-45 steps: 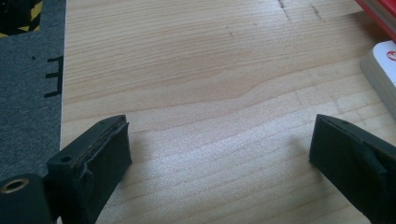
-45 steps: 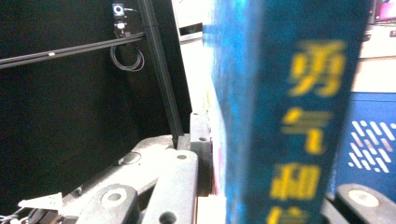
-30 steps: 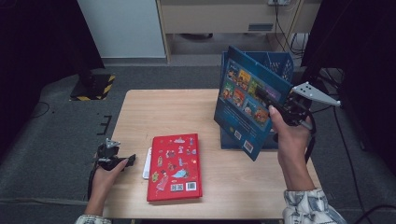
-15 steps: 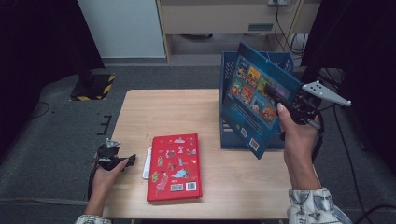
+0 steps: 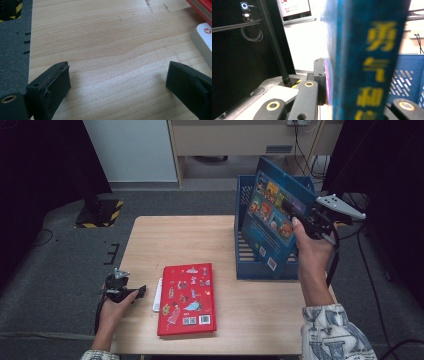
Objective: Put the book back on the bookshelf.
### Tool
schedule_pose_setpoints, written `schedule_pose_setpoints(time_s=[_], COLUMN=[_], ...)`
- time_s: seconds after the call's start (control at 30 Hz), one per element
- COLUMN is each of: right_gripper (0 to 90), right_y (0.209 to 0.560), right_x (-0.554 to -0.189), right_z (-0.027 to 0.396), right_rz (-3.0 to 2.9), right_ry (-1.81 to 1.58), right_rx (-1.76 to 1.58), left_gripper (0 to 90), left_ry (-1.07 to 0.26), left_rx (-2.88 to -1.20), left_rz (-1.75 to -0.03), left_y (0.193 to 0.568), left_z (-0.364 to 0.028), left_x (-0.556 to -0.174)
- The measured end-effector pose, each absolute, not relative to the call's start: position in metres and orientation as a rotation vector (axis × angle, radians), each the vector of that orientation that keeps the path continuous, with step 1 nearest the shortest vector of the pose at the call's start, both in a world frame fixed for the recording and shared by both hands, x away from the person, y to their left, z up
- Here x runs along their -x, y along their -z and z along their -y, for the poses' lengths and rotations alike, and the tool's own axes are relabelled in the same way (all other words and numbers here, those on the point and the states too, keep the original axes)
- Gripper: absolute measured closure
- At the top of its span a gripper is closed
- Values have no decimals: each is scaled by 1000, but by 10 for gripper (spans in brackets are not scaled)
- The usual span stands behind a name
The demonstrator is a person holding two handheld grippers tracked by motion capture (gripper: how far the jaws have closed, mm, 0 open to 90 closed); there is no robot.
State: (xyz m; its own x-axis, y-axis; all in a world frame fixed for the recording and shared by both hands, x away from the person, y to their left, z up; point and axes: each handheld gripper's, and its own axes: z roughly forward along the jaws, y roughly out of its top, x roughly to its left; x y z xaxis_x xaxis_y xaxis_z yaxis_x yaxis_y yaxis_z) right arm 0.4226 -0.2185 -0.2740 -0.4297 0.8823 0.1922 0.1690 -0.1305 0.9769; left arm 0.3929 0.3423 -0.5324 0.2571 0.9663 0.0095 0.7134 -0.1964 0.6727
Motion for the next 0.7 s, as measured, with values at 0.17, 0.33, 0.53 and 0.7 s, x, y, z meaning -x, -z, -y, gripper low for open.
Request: schedule_pose_setpoints(time_s=[0.17, 0.33, 0.53, 0.7], right_gripper=[829, 829, 829, 829], right_y=[276, 278, 282, 287], right_x=[-437, -452, -468, -481], right_z=[210, 206, 199, 197], right_rz=[-1557, -1536, -1527, -1516], right_ry=[-1577, -1572, -1553, -1540], right_rx=[-1199, -1225, -1241, -1278], left_gripper=[43, 42, 42, 41], left_ry=[-597, -598, -598, -597], left_rx=[-1981, -1980, -1980, -1980], left_rz=[-1513, -1516, -1515, -1513], left_y=[533, 533, 533, 533], left_z=[-343, -342, -342, -343], left_x=[-392, -392, -392, -392])
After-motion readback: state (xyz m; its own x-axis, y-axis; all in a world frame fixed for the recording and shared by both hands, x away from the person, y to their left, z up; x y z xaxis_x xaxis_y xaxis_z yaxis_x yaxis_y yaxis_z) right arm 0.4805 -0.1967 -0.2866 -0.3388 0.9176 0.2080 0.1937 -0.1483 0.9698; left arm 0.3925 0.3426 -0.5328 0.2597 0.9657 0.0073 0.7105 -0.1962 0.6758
